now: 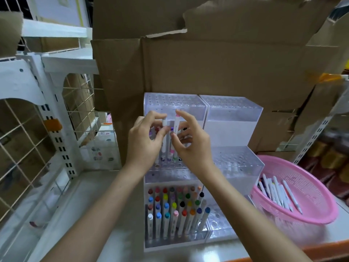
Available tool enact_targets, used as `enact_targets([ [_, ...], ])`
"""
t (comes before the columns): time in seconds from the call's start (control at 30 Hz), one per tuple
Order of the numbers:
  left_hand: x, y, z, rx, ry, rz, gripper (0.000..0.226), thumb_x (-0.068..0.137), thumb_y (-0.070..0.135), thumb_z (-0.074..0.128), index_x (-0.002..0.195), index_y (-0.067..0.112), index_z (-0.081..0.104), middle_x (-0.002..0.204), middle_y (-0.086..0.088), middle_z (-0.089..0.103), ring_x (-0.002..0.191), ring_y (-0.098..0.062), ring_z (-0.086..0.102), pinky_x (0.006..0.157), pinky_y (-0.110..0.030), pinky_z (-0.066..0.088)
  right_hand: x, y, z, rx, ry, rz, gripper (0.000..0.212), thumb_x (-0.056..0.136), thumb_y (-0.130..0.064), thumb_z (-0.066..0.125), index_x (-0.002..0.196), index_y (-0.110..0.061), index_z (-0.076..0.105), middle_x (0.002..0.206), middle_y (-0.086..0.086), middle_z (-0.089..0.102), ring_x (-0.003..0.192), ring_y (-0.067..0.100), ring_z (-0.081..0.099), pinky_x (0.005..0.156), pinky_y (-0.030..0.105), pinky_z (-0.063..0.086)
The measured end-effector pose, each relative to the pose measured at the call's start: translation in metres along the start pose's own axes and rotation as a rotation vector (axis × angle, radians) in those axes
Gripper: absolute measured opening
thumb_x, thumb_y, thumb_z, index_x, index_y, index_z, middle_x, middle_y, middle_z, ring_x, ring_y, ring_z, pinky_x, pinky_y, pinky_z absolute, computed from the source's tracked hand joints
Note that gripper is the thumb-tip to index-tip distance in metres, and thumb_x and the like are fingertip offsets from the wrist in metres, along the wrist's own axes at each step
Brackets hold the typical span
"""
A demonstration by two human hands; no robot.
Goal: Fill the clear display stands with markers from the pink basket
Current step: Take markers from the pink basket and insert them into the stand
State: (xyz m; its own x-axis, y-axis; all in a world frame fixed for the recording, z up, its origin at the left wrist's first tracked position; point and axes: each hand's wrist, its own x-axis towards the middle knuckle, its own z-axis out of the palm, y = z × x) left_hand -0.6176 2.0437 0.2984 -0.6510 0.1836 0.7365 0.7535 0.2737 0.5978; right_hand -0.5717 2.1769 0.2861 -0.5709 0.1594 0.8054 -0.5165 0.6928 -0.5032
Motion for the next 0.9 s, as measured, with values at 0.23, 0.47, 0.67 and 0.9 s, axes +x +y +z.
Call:
enact_targets([
  [0.23,0.001,0.0,-0.003,0.042,0.019,-0.028,0.022,0.082,0.02,0.073,0.1,0.02,0.062,0.089,0.001,0.06,0.083,0.016,0.051,0.07,0.001,0.037,-0.001,0.001,0.0,-0.017,-0.01,-0.003,0.051,0.085,-0.004,0.068,0.131,-0.016,0.049,0.083,-0.01,0.053,0.061,0.011,0.059,0.06,0.012,0.05],
  [0.47,-0.003,0.004,-0.007,0.033,0.007,-0.027,0.018,0.082,0.016,0.073,0.098,0.017,0.065,0.09,-0.002,0.059,0.084,0.013,0.053,0.07,0.003,0.036,-0.002,0.0,0.0,-0.025,-0.016,0.01,0.052,0.085,-0.004,0.069,0.131,-0.015,0.049,0.083,-0.014,0.051,0.063,0.012,0.059,0.059,0.012,0.049],
  [0.67,-0.007,-0.001,-0.003,0.095,-0.049,0.048,0.017,0.079,0.016,0.075,0.094,0.016,0.067,0.092,0.002,0.056,0.086,-0.01,0.059,0.074,-0.016,0.048,-0.002,0.002,0.001,-0.04,-0.004,-0.013,0.052,0.085,-0.005,0.068,0.131,-0.018,0.047,0.083,-0.009,0.053,0.062,0.012,0.06,0.06,0.019,0.053],
  [0.9,-0.013,-0.007,-0.003,0.299,0.015,0.232,0.019,0.073,0.011,0.078,0.089,0.009,0.068,0.093,-0.003,0.062,0.095,-0.019,0.049,0.076,-0.039,0.047,-0.003,0.002,0.002,-0.053,0.011,-0.029,0.05,0.085,-0.005,0.067,0.131,-0.015,0.049,0.084,-0.006,0.056,0.064,0.011,0.061,0.062,0.019,0.054],
])
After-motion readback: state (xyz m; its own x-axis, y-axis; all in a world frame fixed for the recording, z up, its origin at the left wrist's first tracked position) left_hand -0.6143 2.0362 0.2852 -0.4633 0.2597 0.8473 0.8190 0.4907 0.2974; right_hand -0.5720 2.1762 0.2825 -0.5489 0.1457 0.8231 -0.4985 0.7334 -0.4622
